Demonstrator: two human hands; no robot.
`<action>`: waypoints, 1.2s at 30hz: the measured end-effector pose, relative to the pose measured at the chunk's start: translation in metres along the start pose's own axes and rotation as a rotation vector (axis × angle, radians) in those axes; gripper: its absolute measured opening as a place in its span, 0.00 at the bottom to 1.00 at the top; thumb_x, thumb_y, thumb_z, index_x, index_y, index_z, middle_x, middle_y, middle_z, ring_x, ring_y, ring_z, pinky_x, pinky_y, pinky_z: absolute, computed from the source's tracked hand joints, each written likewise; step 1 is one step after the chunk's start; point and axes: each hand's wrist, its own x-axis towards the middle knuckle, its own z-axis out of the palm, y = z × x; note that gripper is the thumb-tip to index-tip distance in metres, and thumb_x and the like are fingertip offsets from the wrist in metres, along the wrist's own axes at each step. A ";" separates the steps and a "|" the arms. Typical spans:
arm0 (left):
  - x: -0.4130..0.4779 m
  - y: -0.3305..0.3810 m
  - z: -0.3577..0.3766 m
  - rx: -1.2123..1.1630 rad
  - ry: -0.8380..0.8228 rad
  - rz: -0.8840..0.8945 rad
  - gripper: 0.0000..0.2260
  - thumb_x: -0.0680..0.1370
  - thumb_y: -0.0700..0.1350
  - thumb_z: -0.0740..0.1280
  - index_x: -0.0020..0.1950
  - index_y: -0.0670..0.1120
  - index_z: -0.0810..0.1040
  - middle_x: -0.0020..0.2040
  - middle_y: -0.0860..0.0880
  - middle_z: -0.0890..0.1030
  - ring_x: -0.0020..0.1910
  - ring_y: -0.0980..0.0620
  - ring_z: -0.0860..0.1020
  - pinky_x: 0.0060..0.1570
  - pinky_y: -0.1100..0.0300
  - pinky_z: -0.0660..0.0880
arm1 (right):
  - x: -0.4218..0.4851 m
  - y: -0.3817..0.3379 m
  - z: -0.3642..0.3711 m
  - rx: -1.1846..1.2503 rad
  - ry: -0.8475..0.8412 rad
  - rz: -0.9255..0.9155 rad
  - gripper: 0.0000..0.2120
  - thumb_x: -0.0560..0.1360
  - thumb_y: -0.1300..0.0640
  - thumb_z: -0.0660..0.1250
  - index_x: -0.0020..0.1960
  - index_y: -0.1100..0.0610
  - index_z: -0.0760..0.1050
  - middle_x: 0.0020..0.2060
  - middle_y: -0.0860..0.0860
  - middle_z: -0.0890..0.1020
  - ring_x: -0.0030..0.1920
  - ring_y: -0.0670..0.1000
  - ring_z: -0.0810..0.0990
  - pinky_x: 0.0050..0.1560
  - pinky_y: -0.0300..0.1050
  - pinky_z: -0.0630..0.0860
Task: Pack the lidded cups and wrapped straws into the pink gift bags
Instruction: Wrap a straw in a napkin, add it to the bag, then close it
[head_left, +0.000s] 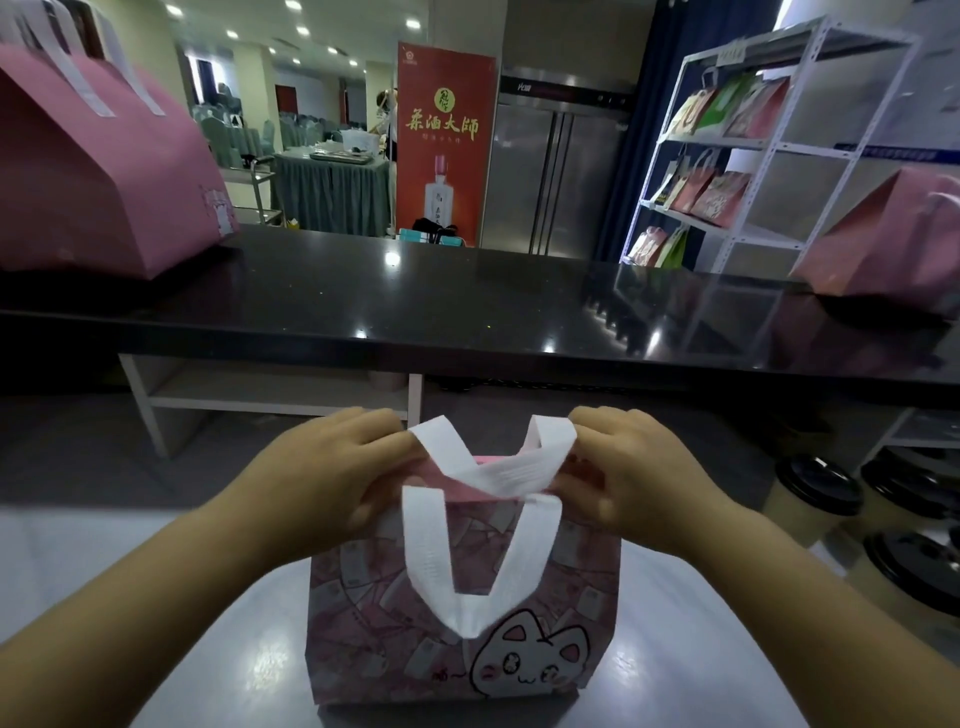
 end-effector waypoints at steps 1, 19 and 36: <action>0.003 0.003 0.001 -0.004 0.000 -0.022 0.13 0.69 0.51 0.71 0.50 0.46 0.80 0.41 0.49 0.81 0.34 0.51 0.78 0.28 0.59 0.78 | 0.004 -0.001 0.002 0.003 -0.021 0.030 0.16 0.73 0.43 0.65 0.46 0.56 0.80 0.39 0.47 0.77 0.36 0.50 0.74 0.36 0.50 0.74; 0.006 -0.003 0.015 -0.244 0.058 -0.224 0.04 0.69 0.48 0.73 0.42 0.50 0.81 0.38 0.58 0.76 0.36 0.58 0.75 0.36 0.66 0.75 | 0.017 -0.015 0.017 0.074 -0.095 0.244 0.15 0.69 0.36 0.67 0.37 0.46 0.69 0.34 0.41 0.69 0.34 0.43 0.69 0.32 0.37 0.66; -0.021 -0.005 0.010 -0.318 0.071 -0.430 0.08 0.70 0.43 0.72 0.43 0.57 0.78 0.40 0.61 0.75 0.40 0.58 0.76 0.38 0.66 0.75 | -0.021 0.007 0.006 0.360 -0.086 0.391 0.02 0.74 0.55 0.69 0.47 0.50 0.79 0.41 0.42 0.78 0.43 0.43 0.77 0.45 0.43 0.79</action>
